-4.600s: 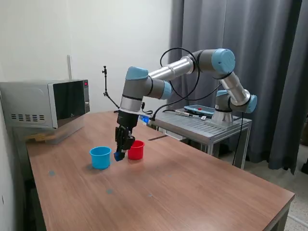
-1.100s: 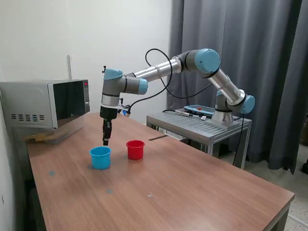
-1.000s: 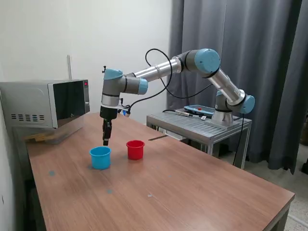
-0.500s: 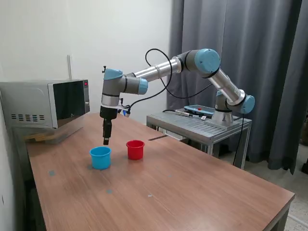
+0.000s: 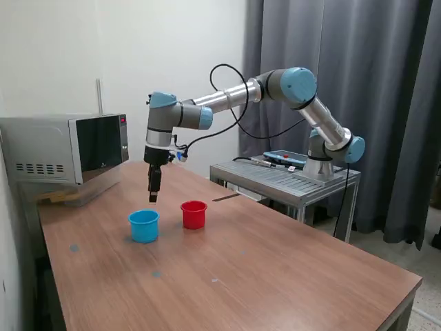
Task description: Place red objects in the red bin, and blue objects in the blue bin.
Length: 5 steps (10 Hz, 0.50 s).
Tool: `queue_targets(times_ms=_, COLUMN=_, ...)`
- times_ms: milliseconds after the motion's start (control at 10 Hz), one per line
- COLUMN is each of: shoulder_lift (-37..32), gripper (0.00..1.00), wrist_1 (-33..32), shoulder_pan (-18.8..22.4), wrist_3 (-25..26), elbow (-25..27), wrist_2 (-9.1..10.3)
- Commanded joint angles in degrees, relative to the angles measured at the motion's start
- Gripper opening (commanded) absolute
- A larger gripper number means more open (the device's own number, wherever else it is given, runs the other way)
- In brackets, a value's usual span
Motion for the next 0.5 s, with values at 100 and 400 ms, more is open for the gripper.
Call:
queue_targets(times_ms=100, shoulder_lift=-3.7, gripper=1.0, wrist_1=7.1, shoulder_pan=0.8, wrist_3=-0.3, elbow=-0.5, wrist_2=0.15)
queue_targets(times_ms=400, shoulder_lift=-9.7, gripper=1.0, wrist_1=15.1, shoulder_pan=1.4, wrist_3=-0.5, elbow=-1.4, wrist_2=0.5)
